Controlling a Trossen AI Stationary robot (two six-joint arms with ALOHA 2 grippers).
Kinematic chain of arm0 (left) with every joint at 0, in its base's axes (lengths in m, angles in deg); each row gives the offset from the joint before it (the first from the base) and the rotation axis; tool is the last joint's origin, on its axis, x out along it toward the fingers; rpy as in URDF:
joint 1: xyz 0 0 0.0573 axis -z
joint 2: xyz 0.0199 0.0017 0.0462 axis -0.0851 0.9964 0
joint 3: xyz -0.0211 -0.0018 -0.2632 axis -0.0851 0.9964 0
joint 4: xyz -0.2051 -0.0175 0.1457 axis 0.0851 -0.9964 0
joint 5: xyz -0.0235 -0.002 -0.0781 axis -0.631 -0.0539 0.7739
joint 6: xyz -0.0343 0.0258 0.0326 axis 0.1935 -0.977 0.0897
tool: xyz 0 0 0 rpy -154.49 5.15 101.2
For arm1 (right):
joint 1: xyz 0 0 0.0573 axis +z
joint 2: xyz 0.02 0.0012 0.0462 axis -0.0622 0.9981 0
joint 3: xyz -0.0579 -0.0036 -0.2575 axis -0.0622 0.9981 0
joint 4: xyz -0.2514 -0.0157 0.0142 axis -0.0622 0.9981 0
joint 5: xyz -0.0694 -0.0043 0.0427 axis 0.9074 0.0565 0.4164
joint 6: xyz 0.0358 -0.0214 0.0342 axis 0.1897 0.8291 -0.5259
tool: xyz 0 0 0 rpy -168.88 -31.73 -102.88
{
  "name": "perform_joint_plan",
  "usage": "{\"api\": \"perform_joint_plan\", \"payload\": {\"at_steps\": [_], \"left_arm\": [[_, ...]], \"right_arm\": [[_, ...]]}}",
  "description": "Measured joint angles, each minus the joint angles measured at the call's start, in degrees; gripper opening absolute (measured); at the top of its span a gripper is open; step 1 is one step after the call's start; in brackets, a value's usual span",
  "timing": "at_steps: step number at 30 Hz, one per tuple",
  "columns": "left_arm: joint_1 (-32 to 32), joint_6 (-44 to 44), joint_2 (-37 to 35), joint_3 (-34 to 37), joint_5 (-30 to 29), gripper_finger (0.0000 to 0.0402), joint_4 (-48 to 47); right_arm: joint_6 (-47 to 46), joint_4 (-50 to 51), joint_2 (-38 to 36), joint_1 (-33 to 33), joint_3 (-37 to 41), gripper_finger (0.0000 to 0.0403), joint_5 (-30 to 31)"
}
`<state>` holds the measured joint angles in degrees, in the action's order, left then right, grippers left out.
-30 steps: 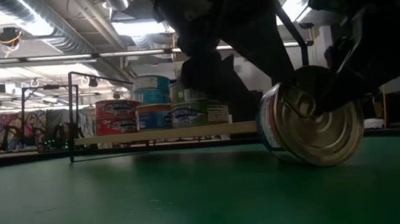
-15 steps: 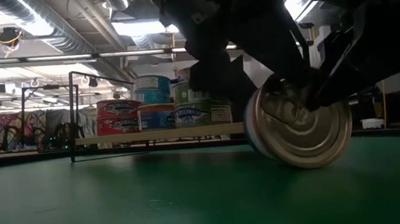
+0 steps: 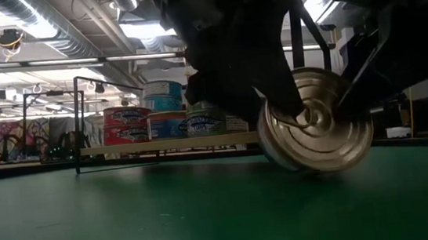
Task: Stack canned seafood by type on shelf
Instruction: Stack the blue and pink tuna can on top of the blue and pink tuna can on the shelf
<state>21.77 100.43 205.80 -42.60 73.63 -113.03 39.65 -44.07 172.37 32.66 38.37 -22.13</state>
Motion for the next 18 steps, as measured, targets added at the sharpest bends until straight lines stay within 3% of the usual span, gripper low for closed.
{"api": "perform_joint_plan", "payload": {"at_steps": [3,12,18], "left_arm": [[-0.02,0.17,-0.21,0.0,1.76,0.0188,0.08],[-0.01,2.22,-0.87,0.0,5.4,0.0188,-0.2],[-0.13,6.06,-2.9,0.04,7.92,0.0194,-0.5]], "right_arm": [[0.0,0.21,0.0,0.0,0.0,0.028,-0.02],[0.94,0.73,-0.33,0.13,-0.04,0.028,-0.15],[0.85,6.7,-3.31,0.17,-1.01,0.028,-1.55]]}}
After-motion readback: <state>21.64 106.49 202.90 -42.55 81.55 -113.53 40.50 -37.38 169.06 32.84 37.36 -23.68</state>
